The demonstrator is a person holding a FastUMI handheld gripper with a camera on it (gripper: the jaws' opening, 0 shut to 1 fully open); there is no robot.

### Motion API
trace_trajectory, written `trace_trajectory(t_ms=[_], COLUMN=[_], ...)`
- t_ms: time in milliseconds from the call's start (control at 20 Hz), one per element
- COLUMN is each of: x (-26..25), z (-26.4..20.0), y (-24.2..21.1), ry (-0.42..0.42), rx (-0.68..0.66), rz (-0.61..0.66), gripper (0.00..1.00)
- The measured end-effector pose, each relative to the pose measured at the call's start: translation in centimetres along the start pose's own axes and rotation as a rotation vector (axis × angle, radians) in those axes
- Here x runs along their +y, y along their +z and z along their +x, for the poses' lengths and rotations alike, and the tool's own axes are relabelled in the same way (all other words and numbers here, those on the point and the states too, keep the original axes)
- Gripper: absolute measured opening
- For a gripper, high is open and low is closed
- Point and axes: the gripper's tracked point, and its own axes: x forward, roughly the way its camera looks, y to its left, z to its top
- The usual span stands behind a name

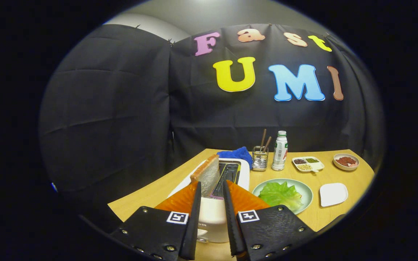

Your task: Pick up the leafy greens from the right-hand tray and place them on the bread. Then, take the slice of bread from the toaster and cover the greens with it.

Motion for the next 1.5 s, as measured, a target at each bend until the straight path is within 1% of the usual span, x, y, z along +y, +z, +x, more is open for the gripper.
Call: trace_trajectory(t_ms=[100,250,400,500,550,600,650,700,750,950,1300,1500], x=[1.0,1.5,1.6,1.1,1.1,1.1,0.4,0.5,0.7,0.8,0.8,-0.2], z=[0.9,2.6,4.1,4.8,5.4,5.8,6.2,5.9,6.0,6.1,5.0,4.4], y=[0.3,0.3,-0.4,-0.3,-0.9,-1.1,-1.8,-1.2,-0.9,0.2,4.6,7.3], ry=[-0.015,-0.065,-0.106,-0.146,-0.157,-0.154,-0.172,-0.176,-0.167,-0.152,-0.137,-0.127], rx=[0.007,0.009,0.041,0.054,0.069,0.07,0.06,0.055,0.06,0.052,-0.013,-0.048], rz=[-0.002,-0.02,-0.018,-0.04,-0.059,-0.066,-0.049,-0.05,-0.034,-0.035,-0.015,-0.002], gripper=[0.36,0.36,0.36,0.36,0.17,0.18,0.18,0.05,0.05,0.05,0.04,0.04])
